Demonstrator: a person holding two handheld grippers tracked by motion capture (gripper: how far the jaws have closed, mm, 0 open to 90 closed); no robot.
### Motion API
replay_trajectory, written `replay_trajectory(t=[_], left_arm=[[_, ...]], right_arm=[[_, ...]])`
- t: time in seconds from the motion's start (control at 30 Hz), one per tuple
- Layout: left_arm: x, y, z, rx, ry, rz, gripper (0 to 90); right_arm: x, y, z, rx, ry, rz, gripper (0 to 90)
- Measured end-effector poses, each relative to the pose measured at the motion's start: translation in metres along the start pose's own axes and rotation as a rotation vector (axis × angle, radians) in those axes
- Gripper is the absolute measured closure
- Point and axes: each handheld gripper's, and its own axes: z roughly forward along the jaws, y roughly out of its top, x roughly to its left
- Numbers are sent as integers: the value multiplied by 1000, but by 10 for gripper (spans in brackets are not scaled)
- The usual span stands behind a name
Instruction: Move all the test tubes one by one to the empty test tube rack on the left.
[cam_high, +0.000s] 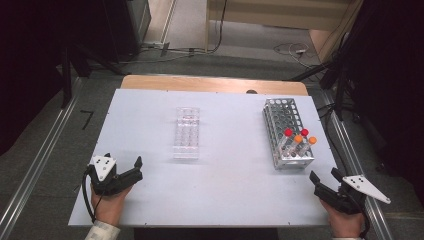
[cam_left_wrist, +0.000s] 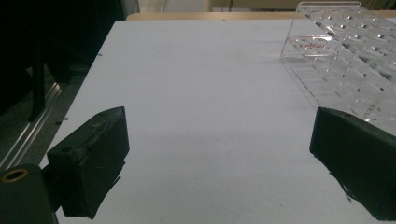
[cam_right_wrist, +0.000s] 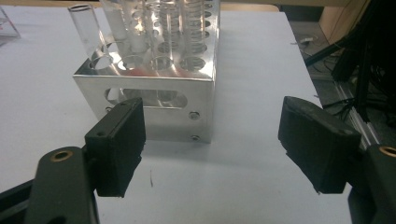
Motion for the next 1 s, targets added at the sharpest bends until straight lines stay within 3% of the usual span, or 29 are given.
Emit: replay_trajectory(t=[1.0], left_arm=[[-1, 0, -2, -6, -2, 2, 58]], right_arm=[[12, 16, 10, -11, 13, -16, 223]])
